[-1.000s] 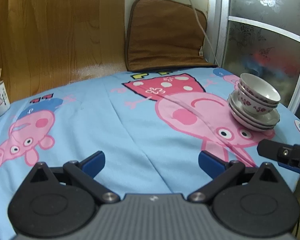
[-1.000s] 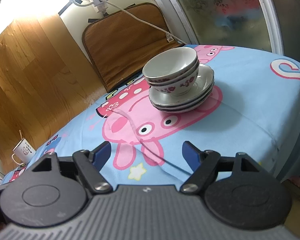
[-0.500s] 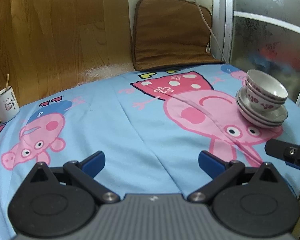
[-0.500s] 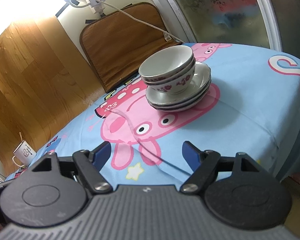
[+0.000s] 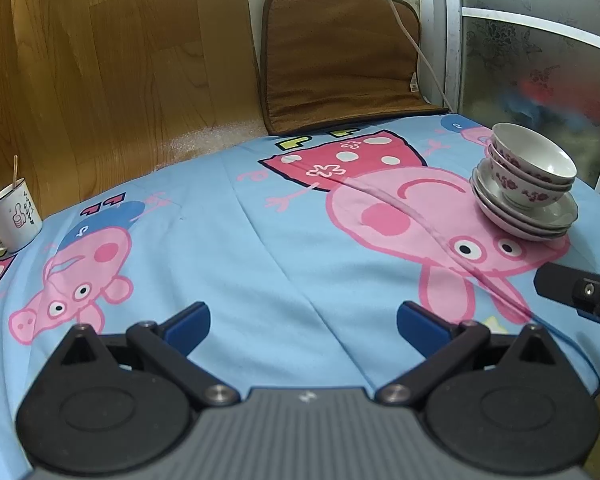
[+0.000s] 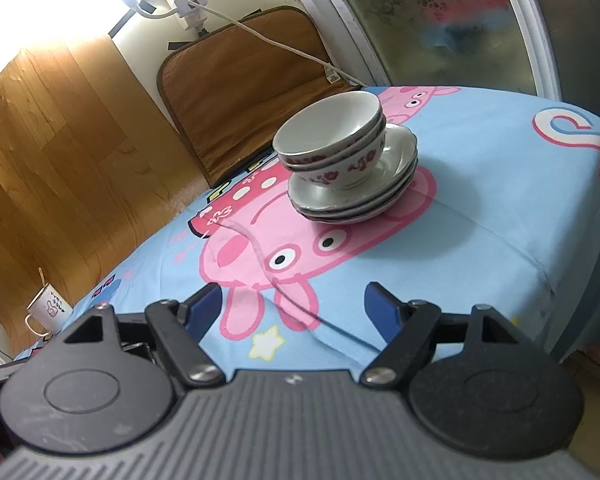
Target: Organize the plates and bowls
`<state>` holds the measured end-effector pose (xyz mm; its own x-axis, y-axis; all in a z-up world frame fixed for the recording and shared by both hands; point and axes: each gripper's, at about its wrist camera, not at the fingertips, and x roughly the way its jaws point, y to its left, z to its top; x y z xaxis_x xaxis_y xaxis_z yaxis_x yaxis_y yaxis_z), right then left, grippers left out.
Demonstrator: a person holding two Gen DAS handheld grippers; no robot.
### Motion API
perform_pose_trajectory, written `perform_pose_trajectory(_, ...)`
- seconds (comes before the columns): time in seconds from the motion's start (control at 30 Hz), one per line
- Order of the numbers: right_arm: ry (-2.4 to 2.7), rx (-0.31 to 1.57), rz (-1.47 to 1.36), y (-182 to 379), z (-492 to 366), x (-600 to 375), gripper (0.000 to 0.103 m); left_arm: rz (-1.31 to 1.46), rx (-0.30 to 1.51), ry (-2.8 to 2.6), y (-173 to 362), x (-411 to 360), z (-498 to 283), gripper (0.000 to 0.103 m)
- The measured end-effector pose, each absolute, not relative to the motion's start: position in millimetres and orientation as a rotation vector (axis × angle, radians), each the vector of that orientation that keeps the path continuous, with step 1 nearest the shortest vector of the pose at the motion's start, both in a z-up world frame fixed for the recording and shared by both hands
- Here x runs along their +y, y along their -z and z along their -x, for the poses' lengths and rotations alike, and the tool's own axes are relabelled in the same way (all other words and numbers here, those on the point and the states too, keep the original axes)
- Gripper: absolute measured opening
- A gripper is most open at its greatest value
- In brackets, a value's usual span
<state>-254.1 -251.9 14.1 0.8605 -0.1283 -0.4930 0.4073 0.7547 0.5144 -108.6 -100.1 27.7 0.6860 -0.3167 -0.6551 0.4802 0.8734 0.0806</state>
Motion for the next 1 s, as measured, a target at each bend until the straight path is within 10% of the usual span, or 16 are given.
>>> perform_pose_trajectory(1.0,0.313,0.429,-0.663,-16.1,260.7,-252.6,0.080,-0.290,0.672,0.473,-29.3,-105.5,116.3,0.103)
